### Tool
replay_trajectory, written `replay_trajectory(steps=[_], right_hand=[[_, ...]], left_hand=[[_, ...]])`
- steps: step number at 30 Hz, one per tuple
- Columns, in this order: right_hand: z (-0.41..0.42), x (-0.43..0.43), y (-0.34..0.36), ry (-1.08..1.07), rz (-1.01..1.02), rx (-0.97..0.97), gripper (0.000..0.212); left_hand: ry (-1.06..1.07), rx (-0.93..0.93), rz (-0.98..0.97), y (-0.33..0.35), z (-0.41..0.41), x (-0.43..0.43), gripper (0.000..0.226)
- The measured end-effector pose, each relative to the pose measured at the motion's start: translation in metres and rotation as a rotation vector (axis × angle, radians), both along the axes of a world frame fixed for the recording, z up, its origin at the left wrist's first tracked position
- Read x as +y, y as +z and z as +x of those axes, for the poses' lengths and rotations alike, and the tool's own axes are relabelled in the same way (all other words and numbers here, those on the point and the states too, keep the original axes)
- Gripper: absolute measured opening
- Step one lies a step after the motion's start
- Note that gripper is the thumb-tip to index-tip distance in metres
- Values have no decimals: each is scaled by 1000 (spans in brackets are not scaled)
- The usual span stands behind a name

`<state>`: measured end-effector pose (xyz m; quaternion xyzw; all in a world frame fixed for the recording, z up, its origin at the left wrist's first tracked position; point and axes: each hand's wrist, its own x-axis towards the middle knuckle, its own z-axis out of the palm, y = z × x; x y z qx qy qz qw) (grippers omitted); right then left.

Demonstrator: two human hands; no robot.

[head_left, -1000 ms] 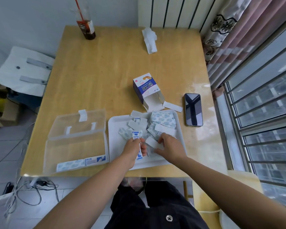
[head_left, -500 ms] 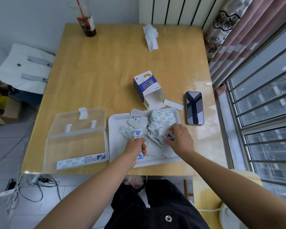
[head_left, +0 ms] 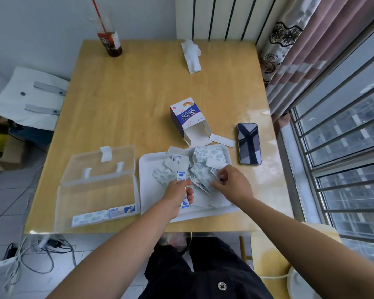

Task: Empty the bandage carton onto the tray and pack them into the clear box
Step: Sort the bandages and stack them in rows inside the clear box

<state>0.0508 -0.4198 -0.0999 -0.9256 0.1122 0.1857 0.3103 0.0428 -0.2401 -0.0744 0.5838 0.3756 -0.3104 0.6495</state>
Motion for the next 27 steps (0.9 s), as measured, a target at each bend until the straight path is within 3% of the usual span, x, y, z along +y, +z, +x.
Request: replay_trajectory(steps=[2, 5, 8, 13, 18, 22, 25, 27], right_hand=[[1, 3, -4, 9, -33, 26, 27], [6, 5, -7, 40, -106, 48, 13], [7, 3, -1, 3, -115, 7, 18], [0, 14, 16, 59, 124, -91, 16], [-3, 51, 29, 142, 271, -25, 25], [0, 62, 31, 134, 368, 44, 18], [-2, 59, 29, 64, 609, 153, 12], [-5, 61, 26, -25, 628, 130, 19]], left_hand=[[2, 10, -3, 0, 0, 0, 17], [8, 25, -9, -1, -1, 1, 18], [29, 28, -28, -1, -2, 2, 19], [82, 9, -99, -1, -1, -7, 21], [111, -16, -278, 7, 0, -20, 56], [108, -116, -210, 14, -6, -16, 34], [196, -133, -203, 11, -9, -5, 37], [225, -144, -186, 8, -12, 6, 38]])
